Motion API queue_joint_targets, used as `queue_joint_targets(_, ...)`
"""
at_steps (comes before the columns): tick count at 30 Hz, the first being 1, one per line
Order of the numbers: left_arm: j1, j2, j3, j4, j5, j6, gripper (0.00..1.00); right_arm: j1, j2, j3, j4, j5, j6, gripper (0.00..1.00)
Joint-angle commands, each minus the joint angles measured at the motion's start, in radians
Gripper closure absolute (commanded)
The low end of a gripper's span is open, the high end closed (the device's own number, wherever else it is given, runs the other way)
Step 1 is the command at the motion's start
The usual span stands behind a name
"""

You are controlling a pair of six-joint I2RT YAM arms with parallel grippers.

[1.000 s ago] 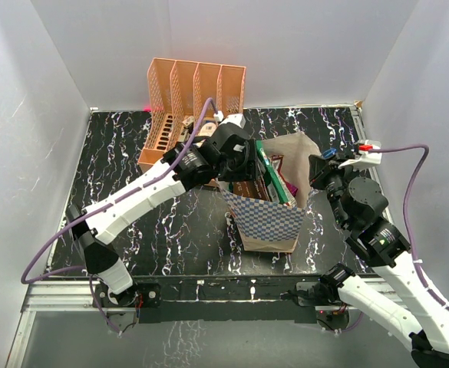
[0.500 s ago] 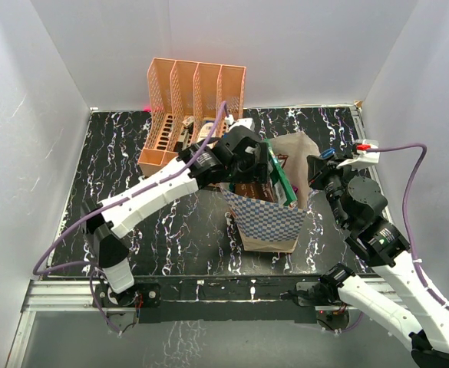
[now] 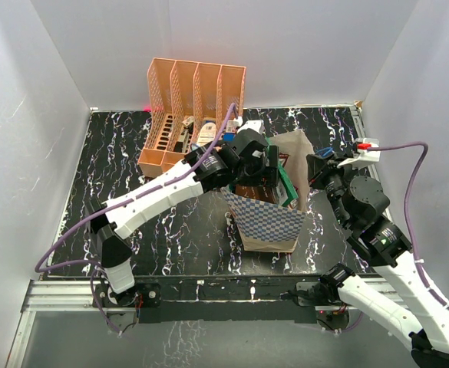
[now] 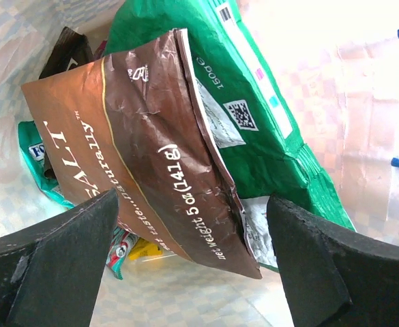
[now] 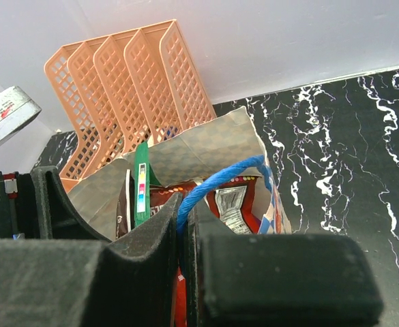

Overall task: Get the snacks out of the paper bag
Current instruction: Take out the snack from the paper bag.

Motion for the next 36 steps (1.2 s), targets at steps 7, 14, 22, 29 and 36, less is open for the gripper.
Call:
queue_joint_targets(7,-0.007,0.013,0.064,-0.087,-0.111,0.026,0.21,0.004,-0.021,0.060,0.060,-0.019,-0.004,0.93)
queue_joint_targets(14,-0.007,0.028,0.127,-0.092,-0.090,0.052,0.53,0.004,-0.033,0.065,0.081,0.003,-0.001,0.93)
queue_joint_targets(22,-0.007,-0.004,0.165,0.007,0.012,0.077,0.91,0.004,-0.077,0.068,0.088,0.073,0.000,0.93)
queue_joint_targets(29,-0.004,-0.065,0.211,0.101,0.074,0.089,1.00,0.005,-0.167,0.012,0.066,0.170,0.054,0.93)
queue_joint_targets(36,-0.004,-0.176,0.254,0.203,0.103,0.168,1.00,0.005,-0.198,-0.011,0.036,0.214,0.080,0.93)
